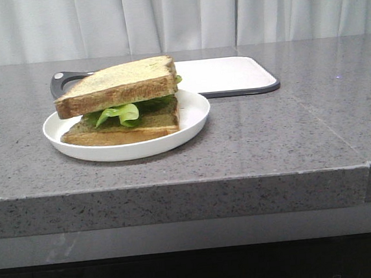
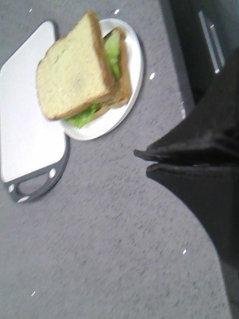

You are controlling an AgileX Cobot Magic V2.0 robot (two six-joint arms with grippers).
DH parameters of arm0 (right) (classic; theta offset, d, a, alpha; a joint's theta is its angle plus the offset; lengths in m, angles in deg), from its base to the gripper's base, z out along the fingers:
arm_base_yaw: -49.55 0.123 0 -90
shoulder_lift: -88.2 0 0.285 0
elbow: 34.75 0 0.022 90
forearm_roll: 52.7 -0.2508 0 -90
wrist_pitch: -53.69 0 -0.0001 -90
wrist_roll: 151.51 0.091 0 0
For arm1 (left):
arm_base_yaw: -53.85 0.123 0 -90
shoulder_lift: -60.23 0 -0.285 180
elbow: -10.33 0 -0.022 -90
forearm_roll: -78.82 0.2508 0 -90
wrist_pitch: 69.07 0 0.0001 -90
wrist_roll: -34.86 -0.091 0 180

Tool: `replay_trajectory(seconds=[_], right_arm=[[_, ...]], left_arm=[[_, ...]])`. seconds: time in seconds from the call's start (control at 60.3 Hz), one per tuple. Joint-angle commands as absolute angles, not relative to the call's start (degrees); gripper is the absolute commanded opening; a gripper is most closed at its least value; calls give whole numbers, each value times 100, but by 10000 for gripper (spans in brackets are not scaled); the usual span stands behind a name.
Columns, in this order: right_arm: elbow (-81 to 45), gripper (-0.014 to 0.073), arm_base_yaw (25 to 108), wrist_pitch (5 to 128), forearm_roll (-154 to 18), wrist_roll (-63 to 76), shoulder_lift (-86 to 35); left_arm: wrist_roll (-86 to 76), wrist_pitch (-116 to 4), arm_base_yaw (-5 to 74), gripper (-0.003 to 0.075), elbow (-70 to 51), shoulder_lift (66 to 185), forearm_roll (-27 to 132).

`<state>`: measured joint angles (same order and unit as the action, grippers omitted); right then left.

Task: Left arm grabs bread, right arm adds lettuce

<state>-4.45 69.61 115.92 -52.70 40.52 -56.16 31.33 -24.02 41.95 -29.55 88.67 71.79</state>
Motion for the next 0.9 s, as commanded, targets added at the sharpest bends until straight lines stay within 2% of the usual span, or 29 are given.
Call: replay_trajectory(seconds=[0.0,0.133,0.249,0.547,0.796,0.879], right_arm=[[-565,-118,6948,11262,-5198,4047,-5587],[-565,-118,6948,11262,-5198,4047,-5587],[-565,-118,6948,11262,-5198,4047,-5587],[-565,-118,6948,11269,-5198,4047,-5587],[-565,-118,6948,11269,-5198,4047,-5587],[-565,-118,6948,11275,-5198,4047,-5587]], left_arm=[[3201,-3443,4373,-20,-3130,8588,7295],[3201,-4453,4761,-20,-4012,7940,7255],[3201,-4798,4944,-20,-4649,7679,7137],[3201,-5693,4899,-20,-5795,7200,7296],[3357,-7179,4946,-20,-6761,6654,7299],[3362,-7086,4946,-20,-6743,6655,7456]])
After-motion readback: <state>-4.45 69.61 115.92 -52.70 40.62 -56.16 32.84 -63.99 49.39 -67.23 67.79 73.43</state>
